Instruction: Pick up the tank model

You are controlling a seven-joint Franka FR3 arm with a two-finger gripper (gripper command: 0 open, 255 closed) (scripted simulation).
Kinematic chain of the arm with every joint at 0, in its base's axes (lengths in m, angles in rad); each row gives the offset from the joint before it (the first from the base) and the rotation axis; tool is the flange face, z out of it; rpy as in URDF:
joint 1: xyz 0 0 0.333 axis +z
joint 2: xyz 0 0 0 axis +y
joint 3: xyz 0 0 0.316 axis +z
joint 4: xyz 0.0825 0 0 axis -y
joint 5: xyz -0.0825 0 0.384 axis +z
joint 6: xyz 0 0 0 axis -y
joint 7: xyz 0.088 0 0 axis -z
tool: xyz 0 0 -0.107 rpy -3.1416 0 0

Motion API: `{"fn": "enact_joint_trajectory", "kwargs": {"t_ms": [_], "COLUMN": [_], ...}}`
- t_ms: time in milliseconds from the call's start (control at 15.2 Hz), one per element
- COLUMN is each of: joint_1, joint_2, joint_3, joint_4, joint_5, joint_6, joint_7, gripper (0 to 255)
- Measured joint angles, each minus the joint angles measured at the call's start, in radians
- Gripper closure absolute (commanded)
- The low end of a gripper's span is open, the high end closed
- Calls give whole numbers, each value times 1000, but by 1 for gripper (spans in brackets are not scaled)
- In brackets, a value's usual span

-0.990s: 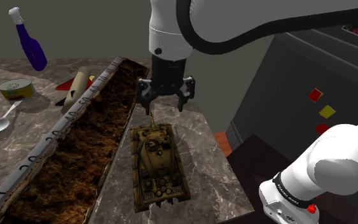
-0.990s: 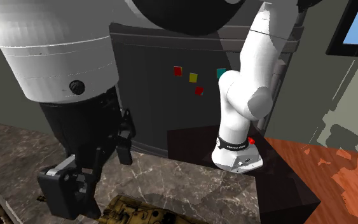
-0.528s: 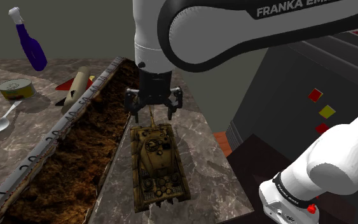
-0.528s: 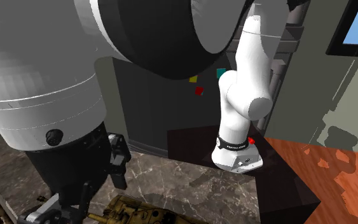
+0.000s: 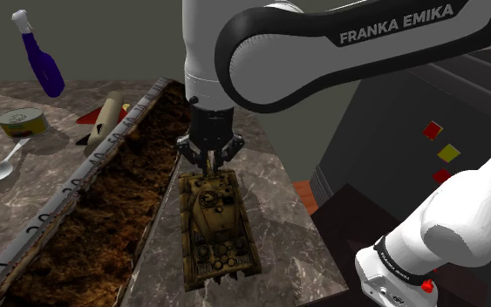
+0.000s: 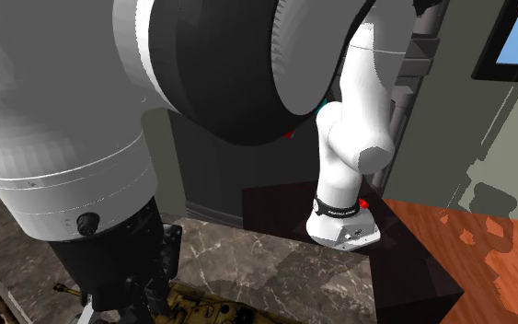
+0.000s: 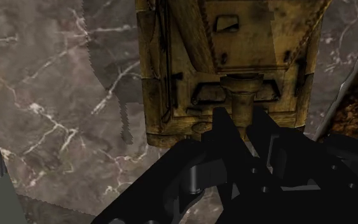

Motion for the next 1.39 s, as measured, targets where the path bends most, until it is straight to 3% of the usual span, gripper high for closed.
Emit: {"fn": "enact_joint_trajectory", "kwargs": {"t_ms": [462, 1386], "joint_1": [0, -5], "joint_2": [-3, -30], "joint_3": [0, -14], "joint_4": [1, 157], "joint_5": [2, 11], "joint_6": [-4, -182], "joint_7": [0, -2], "gripper": [255, 255]}}
